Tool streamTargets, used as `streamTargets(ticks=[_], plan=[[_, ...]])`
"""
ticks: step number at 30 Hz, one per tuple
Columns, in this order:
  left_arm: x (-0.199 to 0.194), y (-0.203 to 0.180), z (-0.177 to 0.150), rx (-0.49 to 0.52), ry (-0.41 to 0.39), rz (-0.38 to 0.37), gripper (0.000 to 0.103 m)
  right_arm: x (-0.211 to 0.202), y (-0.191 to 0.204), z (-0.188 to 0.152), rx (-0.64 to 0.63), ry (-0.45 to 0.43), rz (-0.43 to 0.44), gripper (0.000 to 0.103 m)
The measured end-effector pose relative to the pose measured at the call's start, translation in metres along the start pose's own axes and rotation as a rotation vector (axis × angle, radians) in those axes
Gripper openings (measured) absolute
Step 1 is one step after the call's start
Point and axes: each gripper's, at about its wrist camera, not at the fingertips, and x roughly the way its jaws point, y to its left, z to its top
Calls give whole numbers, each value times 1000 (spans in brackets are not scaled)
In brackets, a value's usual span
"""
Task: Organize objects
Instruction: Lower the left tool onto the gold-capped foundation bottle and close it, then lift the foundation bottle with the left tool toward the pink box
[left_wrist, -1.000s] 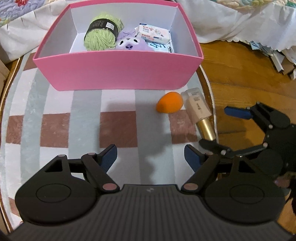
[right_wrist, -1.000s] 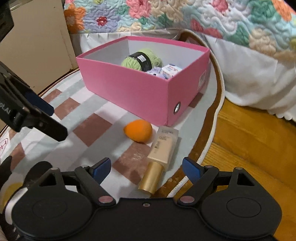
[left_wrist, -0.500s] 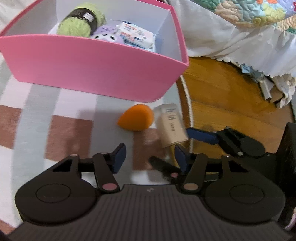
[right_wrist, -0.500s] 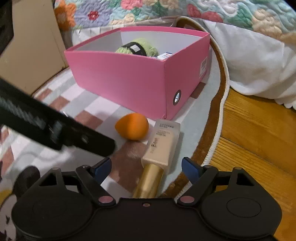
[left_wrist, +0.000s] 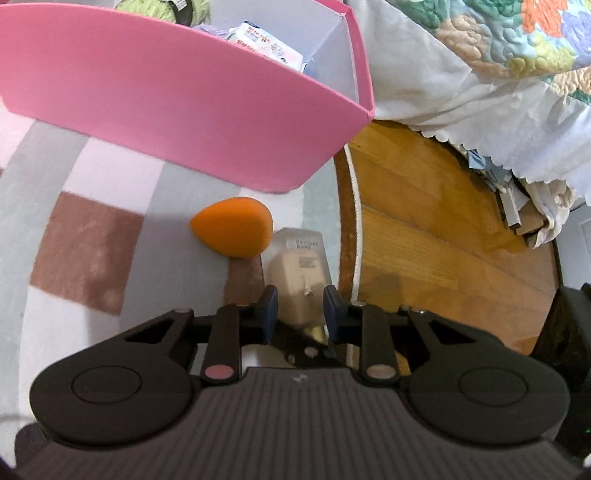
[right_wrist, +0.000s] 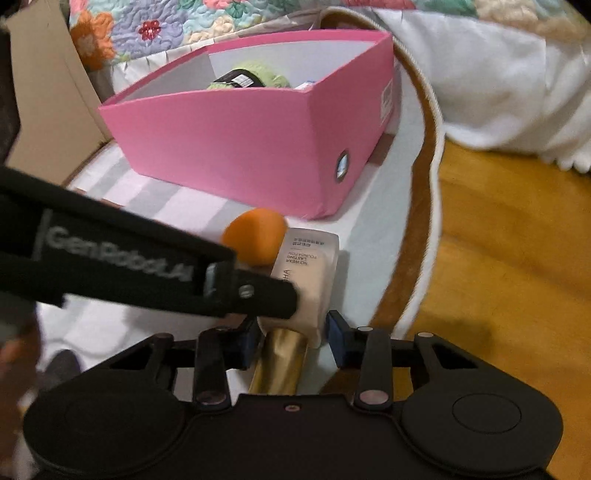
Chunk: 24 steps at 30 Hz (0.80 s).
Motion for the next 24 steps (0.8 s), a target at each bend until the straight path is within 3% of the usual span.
streamTargets(ticks=[5,12,20,24], plan=[[-9,7,-11,-10,-1,17,28,-7,3,-15,152,17,75,44],[-12,16,-29,-17,28,12,40,-10,-15,-43,413,-6,217,44],[-6,18,-41,-19,39,1,44,-12,-3,-54,363,-73,191,44],[-8,22,-44,-44,23,-19,41,-18,-8,-56,412,-32,193,43]])
